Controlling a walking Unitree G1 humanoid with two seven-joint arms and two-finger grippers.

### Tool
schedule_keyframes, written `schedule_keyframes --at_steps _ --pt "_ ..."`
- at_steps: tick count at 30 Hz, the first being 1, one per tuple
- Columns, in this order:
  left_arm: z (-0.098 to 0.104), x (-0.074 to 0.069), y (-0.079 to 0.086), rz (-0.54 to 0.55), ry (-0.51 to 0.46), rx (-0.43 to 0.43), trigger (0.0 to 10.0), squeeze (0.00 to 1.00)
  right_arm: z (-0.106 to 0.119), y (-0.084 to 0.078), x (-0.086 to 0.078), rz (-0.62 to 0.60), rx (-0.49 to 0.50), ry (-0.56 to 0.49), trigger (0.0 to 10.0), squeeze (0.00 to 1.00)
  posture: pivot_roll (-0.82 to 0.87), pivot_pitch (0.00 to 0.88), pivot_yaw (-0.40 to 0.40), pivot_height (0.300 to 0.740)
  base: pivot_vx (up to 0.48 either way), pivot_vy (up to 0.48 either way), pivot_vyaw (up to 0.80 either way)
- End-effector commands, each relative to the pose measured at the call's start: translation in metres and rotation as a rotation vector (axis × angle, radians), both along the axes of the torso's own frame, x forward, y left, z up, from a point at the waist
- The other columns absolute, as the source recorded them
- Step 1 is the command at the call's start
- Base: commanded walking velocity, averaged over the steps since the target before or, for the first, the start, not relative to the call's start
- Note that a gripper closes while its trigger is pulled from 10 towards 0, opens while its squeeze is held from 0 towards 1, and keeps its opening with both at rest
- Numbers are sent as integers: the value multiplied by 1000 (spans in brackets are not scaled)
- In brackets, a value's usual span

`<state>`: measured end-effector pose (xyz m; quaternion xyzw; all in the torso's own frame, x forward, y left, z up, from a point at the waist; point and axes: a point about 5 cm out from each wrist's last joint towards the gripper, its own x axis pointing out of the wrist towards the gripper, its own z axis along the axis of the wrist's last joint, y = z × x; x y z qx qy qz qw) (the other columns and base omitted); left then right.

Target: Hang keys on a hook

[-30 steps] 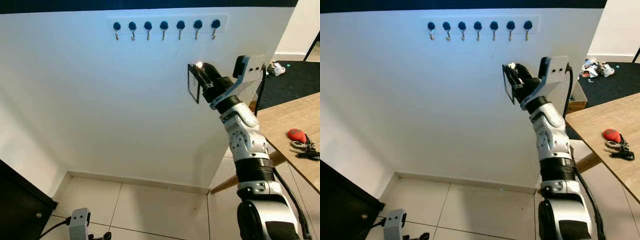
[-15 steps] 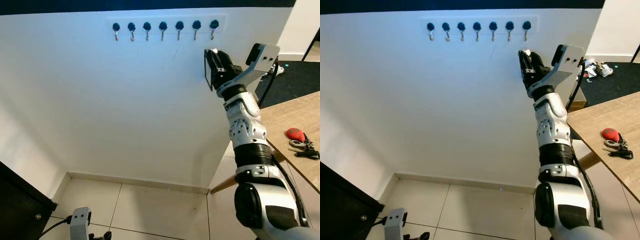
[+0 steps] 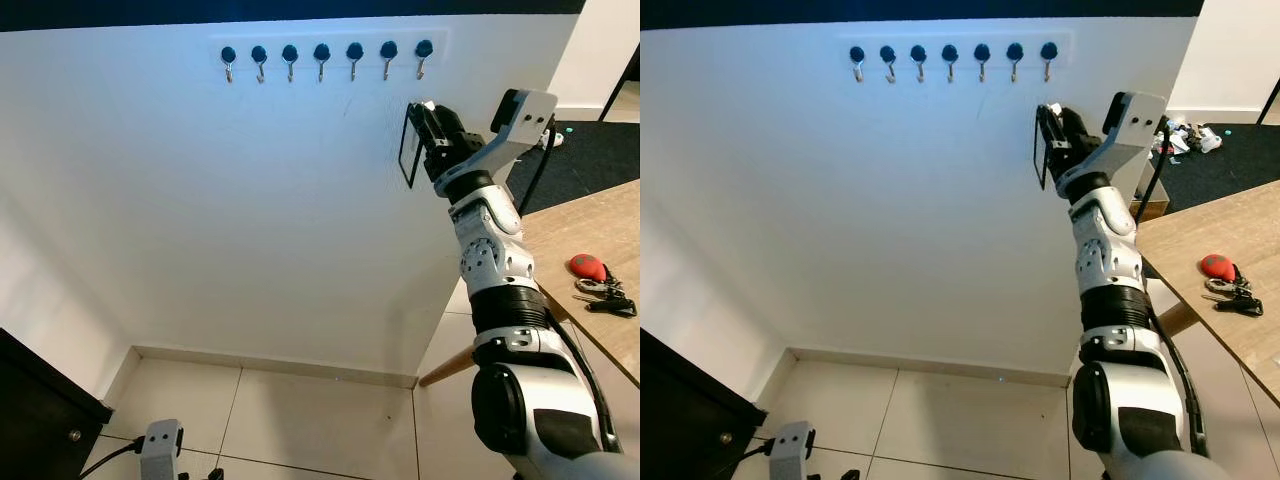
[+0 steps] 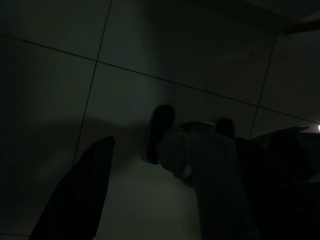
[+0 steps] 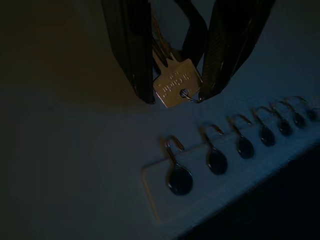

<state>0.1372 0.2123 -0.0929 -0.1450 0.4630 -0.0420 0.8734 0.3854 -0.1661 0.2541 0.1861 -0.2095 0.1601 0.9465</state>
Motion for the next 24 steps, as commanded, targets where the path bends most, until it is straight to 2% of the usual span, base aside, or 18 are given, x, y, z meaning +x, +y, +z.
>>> schedule_keyframes --at_steps 1,5,10,14,24 --pt "0 0 -2 -5 0 2 10000 0 15 6 -3 63 60 -75 10000 0 -95 51 43 740 0 0 0" --pt "-1 -1 -2 -5 3 2 10000 0 22 8 -7 131 144 -114 10000 0 -96 52 43 740 0 0 0" --pt "-1 -3 -2 -6 7 2 10000 0 22 12 -11 180 147 -130 10000 0 -96 55 43 740 0 0 0" --pt "-2 -5 -2 -7 11 0 10000 0 22 19 -21 293 177 -180 10000 0 -94 58 41 740 0 0 0" --pt "-2 -6 -2 -7 15 -1 10000 0 24 27 -38 473 203 -241 10000 0 -92 62 42 740 0 0 0"
